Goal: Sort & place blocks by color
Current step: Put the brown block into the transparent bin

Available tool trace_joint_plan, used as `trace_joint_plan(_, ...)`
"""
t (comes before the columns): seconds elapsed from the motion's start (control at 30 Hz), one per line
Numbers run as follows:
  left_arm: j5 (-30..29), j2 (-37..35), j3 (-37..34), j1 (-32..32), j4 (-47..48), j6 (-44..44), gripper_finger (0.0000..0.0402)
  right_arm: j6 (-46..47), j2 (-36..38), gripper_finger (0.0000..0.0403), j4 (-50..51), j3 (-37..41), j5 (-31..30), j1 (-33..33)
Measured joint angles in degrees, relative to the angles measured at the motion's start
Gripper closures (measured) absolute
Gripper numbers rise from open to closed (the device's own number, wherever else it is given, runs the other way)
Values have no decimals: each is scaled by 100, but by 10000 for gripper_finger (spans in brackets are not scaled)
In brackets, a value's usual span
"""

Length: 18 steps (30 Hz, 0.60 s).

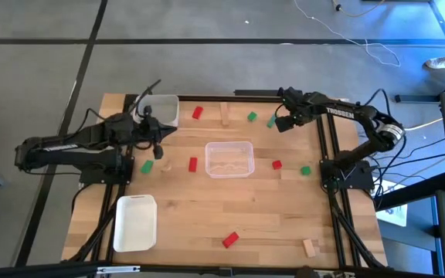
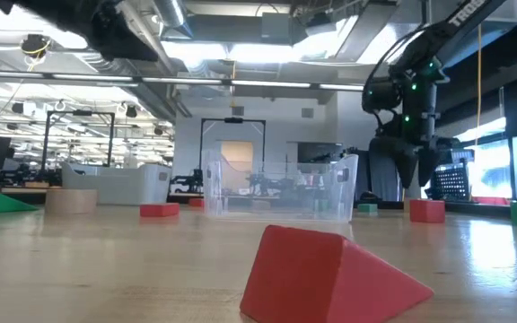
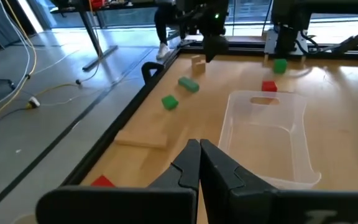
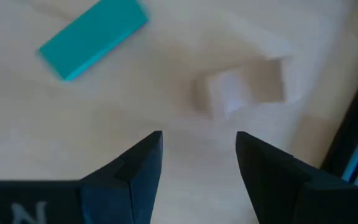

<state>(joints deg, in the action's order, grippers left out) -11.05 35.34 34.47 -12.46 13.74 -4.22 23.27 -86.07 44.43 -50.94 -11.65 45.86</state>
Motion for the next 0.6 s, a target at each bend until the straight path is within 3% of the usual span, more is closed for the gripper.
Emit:
trace_joint_plan(0.23,0,377,384,0,-5,-90,401,-275,-367,199,-510,0,-228,179)
trace_joint_plan(0.6,0,367,433,-1,-44,-94,401,-572,-950,199,-727,2,-176,311)
